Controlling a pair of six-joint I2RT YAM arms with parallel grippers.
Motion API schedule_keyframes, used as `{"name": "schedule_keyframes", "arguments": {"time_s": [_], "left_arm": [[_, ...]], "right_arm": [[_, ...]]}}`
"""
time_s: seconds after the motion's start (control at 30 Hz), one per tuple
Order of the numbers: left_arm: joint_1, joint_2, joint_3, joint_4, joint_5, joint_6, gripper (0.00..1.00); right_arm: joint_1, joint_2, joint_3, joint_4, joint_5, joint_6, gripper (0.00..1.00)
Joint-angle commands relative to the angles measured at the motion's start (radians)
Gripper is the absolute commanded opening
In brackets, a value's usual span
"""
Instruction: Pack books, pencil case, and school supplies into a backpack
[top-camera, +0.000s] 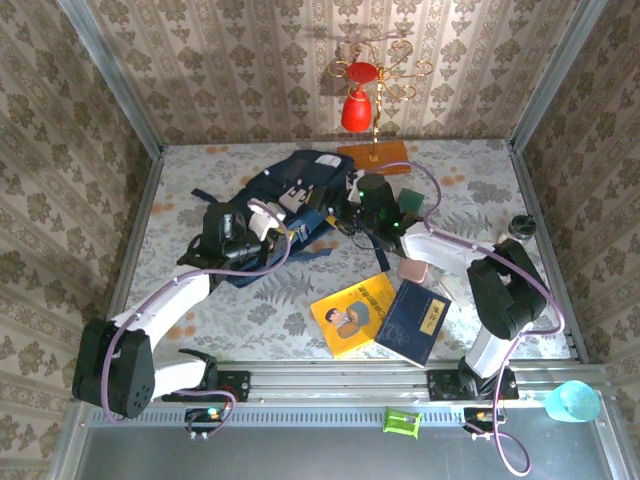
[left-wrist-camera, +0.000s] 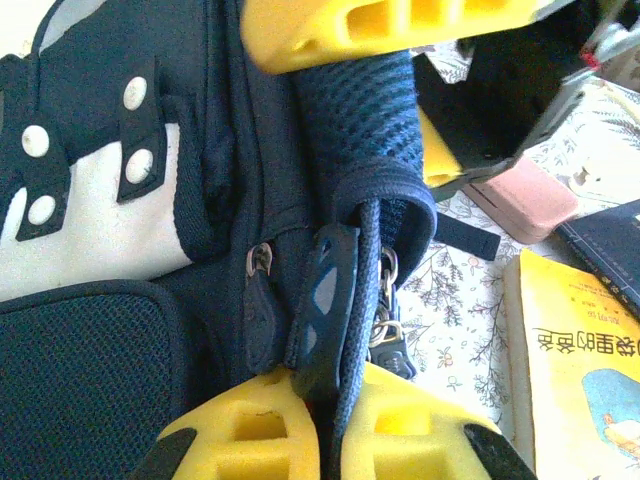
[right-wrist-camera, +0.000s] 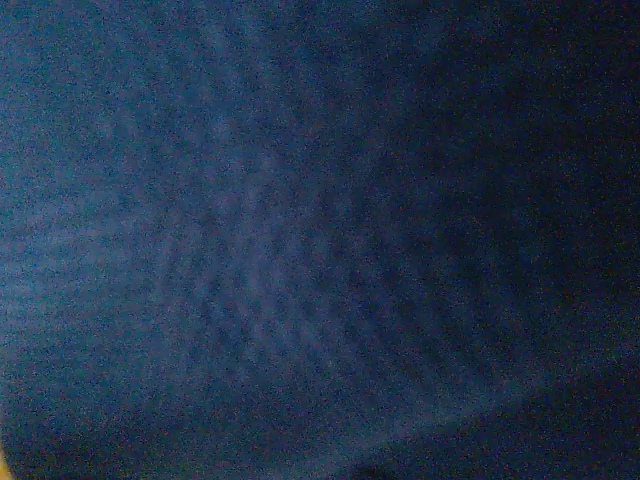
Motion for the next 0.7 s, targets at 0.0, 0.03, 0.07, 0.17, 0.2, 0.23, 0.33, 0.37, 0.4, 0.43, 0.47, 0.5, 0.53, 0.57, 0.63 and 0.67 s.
{"name": "schedule_keyframes", "arguments": {"time_s": [0.0,0.03,0.07,0.17,0.2,0.23,0.33,0.37,0.4,0.43,0.47,0.5,0.53,0.57,0.63,0.67], "left_arm": [[0.0,-0.026,0.002,0.114,0.015,0.016,0.0],[0.0,-0.029,0.002,0.114,-0.051,-0.014,0.12],[0.001,-0.034,0.004,0.108,-0.117,-0.052,0.24],[-0.005,-0.087,0.026,-0.018,-0.365,-0.249,0.46],[-0.013,-0.125,0.03,-0.08,-0.422,-0.325,0.49],[-0.028,-0.173,0.028,-0.137,-0.481,-0.397,0.52],[-0.101,-0.314,0.026,-0.325,-0.604,-0.569,0.6],[-0.131,-0.353,0.021,-0.375,-0.621,-0.603,0.6],[-0.156,-0.399,0.011,-0.415,-0.629,-0.638,0.6],[-0.185,-0.442,-0.005,-0.442,-0.623,-0.664,0.59],[-0.204,-0.477,-0.019,-0.465,-0.621,-0.679,0.57],[-0.224,-0.51,-0.033,-0.484,-0.617,-0.701,0.54],[-0.238,-0.534,-0.048,-0.493,-0.601,-0.717,0.51],[-0.247,-0.545,-0.058,-0.489,-0.577,-0.733,0.48],[-0.261,-0.535,-0.089,-0.443,-0.518,-0.749,0.45],[-0.261,-0.519,-0.096,-0.418,-0.499,-0.748,0.44]], "right_arm": [[0.008,0.031,0.017,0.119,0.054,0.087,0.54],[0.012,0.025,0.008,0.142,0.074,0.107,0.43],[0.019,0.014,0.001,0.149,0.101,0.12,0.35],[0.057,-0.03,-0.017,0.148,0.223,0.153,0.08],[0.073,-0.045,-0.019,0.15,0.268,0.161,0.07],[0.094,-0.062,-0.027,0.155,0.319,0.166,0.07],[0.159,-0.094,-0.048,0.178,0.481,0.172,0.08],[0.173,-0.095,-0.043,0.175,0.514,0.175,0.08],[0.184,-0.09,-0.035,0.173,0.537,0.178,0.08],[0.194,-0.085,-0.027,0.173,0.557,0.181,0.08],[0.199,-0.08,-0.02,0.171,0.571,0.183,0.08],[0.204,-0.073,-0.011,0.17,0.578,0.187,0.08],[0.207,-0.07,-0.005,0.17,0.585,0.19,0.07],[0.209,-0.066,0.001,0.17,0.589,0.192,0.07],[0.215,-0.066,0.017,0.17,0.589,0.188,0.07],[0.217,-0.068,0.024,0.17,0.588,0.183,0.07]]}}
